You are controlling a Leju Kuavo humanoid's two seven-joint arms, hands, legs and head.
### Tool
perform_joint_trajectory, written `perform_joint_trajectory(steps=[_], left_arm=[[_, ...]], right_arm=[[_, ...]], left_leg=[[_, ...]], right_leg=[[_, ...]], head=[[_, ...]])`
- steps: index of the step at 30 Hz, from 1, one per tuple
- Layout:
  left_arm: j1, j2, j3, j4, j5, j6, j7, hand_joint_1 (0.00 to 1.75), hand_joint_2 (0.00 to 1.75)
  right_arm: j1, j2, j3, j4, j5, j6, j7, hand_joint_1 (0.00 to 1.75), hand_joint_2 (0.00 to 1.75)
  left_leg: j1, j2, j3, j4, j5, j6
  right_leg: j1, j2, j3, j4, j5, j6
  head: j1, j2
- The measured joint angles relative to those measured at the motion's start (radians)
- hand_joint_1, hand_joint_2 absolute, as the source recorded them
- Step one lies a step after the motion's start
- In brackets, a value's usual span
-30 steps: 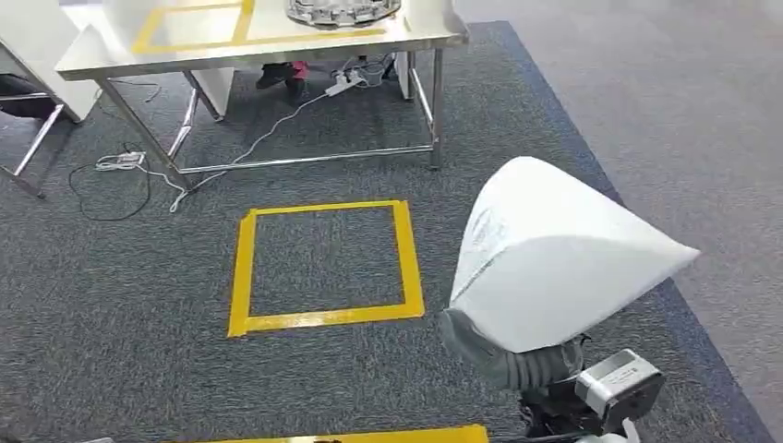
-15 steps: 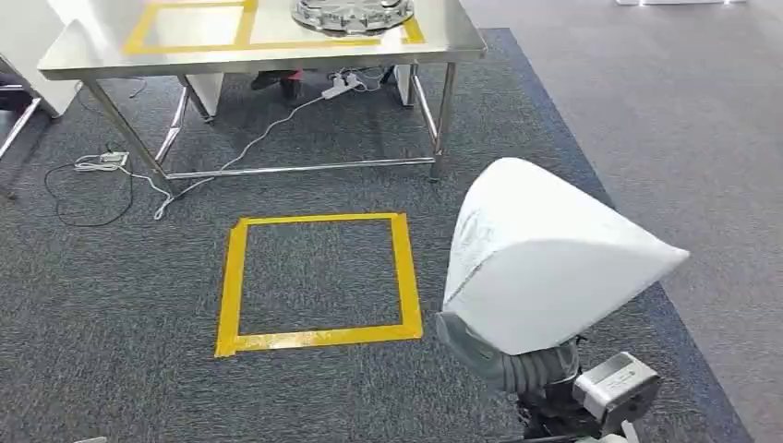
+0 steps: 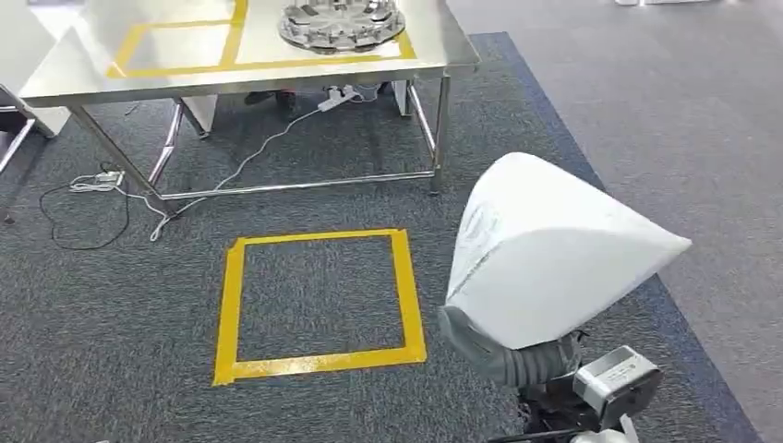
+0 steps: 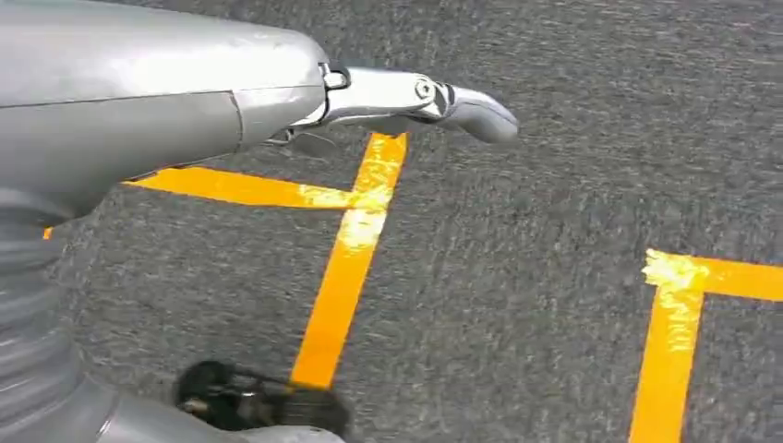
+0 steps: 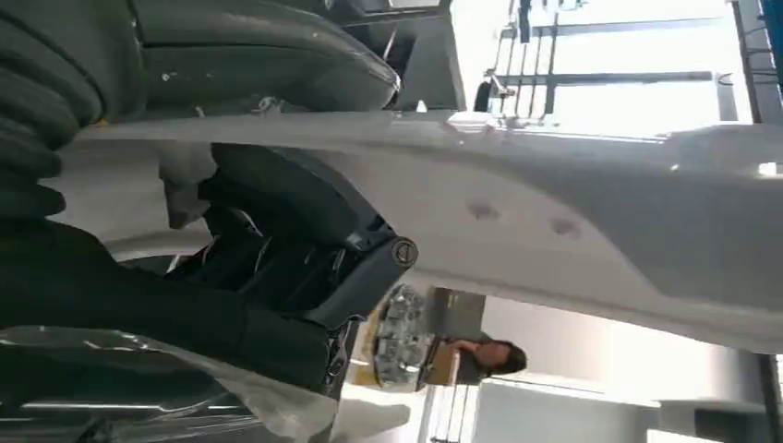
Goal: Take the parts from the cabinet and place them on the table.
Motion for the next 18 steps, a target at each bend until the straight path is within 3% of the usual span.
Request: perform_joint_trajectory(steps=[1,2,3,4,5,6,8,9,10,11,12,13,14,15,16,17,18], left_arm=[[0.000,0.000,0.000,0.000,0.000,0.000,0.000,0.00,1.75],[0.000,0.002,0.000,0.000,0.000,0.000,0.000,0.00,1.75],[0.001,0.002,0.000,0.000,0.000,0.000,0.000,0.00,1.75],[0.002,0.002,0.000,0.000,0.000,-0.001,0.001,0.00,1.75],[0.001,0.002,0.000,0.000,0.000,-0.001,0.001,0.00,1.75],[0.003,0.002,0.000,0.000,0.000,-0.001,0.002,0.00,1.75],[-0.001,0.003,0.000,-0.001,0.000,0.000,0.002,0.00,1.75],[-0.001,0.003,0.000,-0.001,0.000,0.000,0.001,0.00,1.75],[-0.002,0.003,0.000,-0.001,0.000,0.000,0.001,0.00,1.75],[-0.002,0.003,0.000,-0.001,0.000,0.000,0.001,0.00,1.75],[-0.002,0.003,0.000,-0.001,0.000,0.000,0.001,0.00,1.75],[-0.001,0.003,0.000,-0.001,0.000,0.000,0.001,0.00,1.75],[0.001,0.003,0.000,-0.001,0.000,0.000,0.001,0.00,1.75],[0.001,0.003,0.000,-0.001,0.000,0.000,0.001,0.00,1.75],[0.001,0.003,0.000,-0.001,0.000,0.000,0.001,0.00,1.75],[0.000,0.002,0.000,-0.001,0.000,0.000,0.001,0.00,1.75],[0.004,0.000,0.000,-0.001,0.000,0.000,0.001,0.00,1.75]], right_arm=[[0.000,0.000,0.000,0.000,0.000,0.001,0.000,1.75,1.75],[0.000,0.000,0.000,0.000,0.000,0.001,0.000,1.75,1.75],[0.000,0.000,0.000,0.000,0.000,0.001,0.000,1.75,1.75],[0.001,0.000,0.000,0.002,0.000,0.002,0.001,1.75,1.75],[-0.002,0.000,-0.001,0.001,0.000,0.002,-0.001,1.75,1.75],[-0.003,0.000,-0.002,0.000,-0.001,0.002,0.001,1.75,1.75],[-0.008,0.000,-0.002,-0.003,0.000,0.003,0.000,1.75,1.75],[-0.010,0.000,-0.002,-0.003,0.000,0.002,0.000,1.75,1.75],[-0.013,0.000,-0.004,-0.003,0.000,0.000,0.000,1.75,1.75],[-0.013,0.000,-0.005,-0.003,0.000,0.000,0.000,1.75,1.75],[-0.011,0.000,-0.005,-0.003,0.000,0.000,0.000,1.75,1.75],[-0.009,0.000,-0.005,-0.003,0.000,0.000,0.000,1.75,1.75],[-0.008,0.000,-0.006,-0.002,0.000,0.000,0.000,1.75,1.75],[-0.008,0.000,-0.007,-0.002,-0.001,-0.001,0.000,1.75,1.75],[-0.008,0.000,-0.007,-0.003,-0.001,-0.001,0.000,1.75,1.75],[-0.008,0.000,-0.007,-0.002,-0.001,-0.001,0.000,1.75,1.75],[-0.007,0.000,-0.008,-0.002,-0.001,-0.001,0.000,1.75,1.75]], left_leg=[[0.005,0.001,0.010,-0.062,0.046,-0.006],[0.010,0.003,0.023,-0.134,0.122,-0.012],[0.016,0.010,0.031,-0.203,0.215,-0.014],[0.007,0.021,0.028,-0.195,0.212,-0.009],[0.005,0.021,0.038,-0.186,0.194,0.005],[0.003,0.016,0.037,-0.183,0.206,0.019],[0.005,0.014,0.055,-0.194,0.195,0.036],[0.006,0.014,0.067,-0.202,0.192,0.043],[0.004,0.013,0.075,-0.208,0.186,0.052],[0.002,0.012,0.082,-0.212,0.180,0.059],[-0.002,0.012,0.089,-0.214,0.171,0.063],[-0.005,0.010,0.099,-0.215,0.162,0.065],[-0.008,0.009,0.110,-0.215,0.151,0.067],[-0.011,0.007,0.125,-0.215,0.141,0.068],[-0.015,0.005,0.143,-0.215,0.129,0.069],[-0.019,0.004,0.162,-0.216,0.116,0.069],[-0.017,0.004,0.162,-0.220,0.104,0.069]], right_leg=[[-0.006,0.000,0.022,0.000,-0.017,0.010],[-0.011,-0.001,0.042,0.000,-0.031,0.015],[-0.014,-0.002,0.048,0.000,-0.046,0.021],[-0.012,0.001,0.081,0.003,-0.062,0.032],[-0.010,-0.003,0.062,0.000,-0.071,0.043],[-0.011,-0.003,0.093,0.000,-0.072,0.053],[-0.013,-0.003,0.071,0.039,-0.045,0.068],[-0.014,-0.003,0.042,0.087,-0.038,0.065],[-0.011,-0.002,-0.005,0.156,-0.037,0.063],[-0.008,-0.002,-0.062,0.226,-0.061,0.059],[-0.005,-0.002,-0.114,0.279,-0.106,0.057],[-0.001,-0.002,-0.156,0.310,-0.149,0.054],[0.003,-0.002,-0.181,0.312,-0.165,0.050],[0.008,-0.002,-0.192,0.288,-0.152,0.043],[0.014,-0.002,-0.190,0.236,-0.109,0.035],[0.021,-0.002,-0.180,0.161,-0.035,0.022],[0.032,-0.003,-0.174,0.092,0.056,0.003]], head=[[-0.001,0.000],[-0.002,0.000],[-0.002,0.000],[-0.003,0.000],[-0.011,0.000],[-0.009,0.000],[-0.006,0.000],[-0.004,0.000],[0.002,0.000],[0.005,0.000],[0.006,0.000],[0.005,0.000],[0.007,0.000],[0.008,0.000],[0.008,0.000],[0.009,0.000],[0.009,0.000]])
